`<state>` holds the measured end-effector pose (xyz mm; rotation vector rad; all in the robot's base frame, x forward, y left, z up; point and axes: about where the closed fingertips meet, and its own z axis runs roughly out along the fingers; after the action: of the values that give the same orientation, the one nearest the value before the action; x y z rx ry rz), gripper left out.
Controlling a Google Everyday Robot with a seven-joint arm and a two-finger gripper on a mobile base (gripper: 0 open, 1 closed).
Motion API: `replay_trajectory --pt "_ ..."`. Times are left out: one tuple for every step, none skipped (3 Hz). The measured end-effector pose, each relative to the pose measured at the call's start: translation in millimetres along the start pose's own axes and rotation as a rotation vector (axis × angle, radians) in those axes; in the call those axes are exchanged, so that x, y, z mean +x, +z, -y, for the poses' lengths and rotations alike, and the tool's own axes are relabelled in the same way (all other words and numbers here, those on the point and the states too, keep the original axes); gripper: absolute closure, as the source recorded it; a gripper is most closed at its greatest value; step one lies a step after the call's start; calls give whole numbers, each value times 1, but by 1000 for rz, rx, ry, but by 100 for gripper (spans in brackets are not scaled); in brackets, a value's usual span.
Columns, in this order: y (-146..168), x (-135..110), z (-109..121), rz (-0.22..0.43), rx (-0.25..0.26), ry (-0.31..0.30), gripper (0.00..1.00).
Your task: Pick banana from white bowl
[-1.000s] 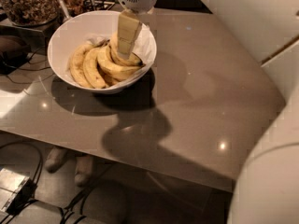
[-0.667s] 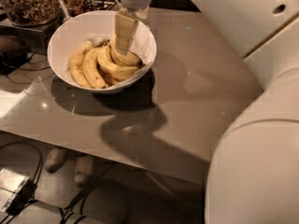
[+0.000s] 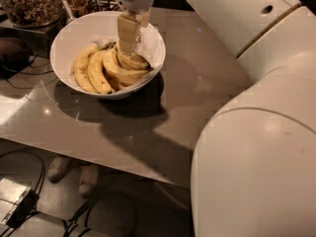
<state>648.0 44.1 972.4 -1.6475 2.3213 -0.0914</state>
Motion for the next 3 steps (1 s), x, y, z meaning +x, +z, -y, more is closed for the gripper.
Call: replay_trajectory --pt "7 -4 -2 3 -27 -5 30" --pt "17 -7 -3 7 -66 -7 29" --pt "31 -8 -2 14 -107 7 29"
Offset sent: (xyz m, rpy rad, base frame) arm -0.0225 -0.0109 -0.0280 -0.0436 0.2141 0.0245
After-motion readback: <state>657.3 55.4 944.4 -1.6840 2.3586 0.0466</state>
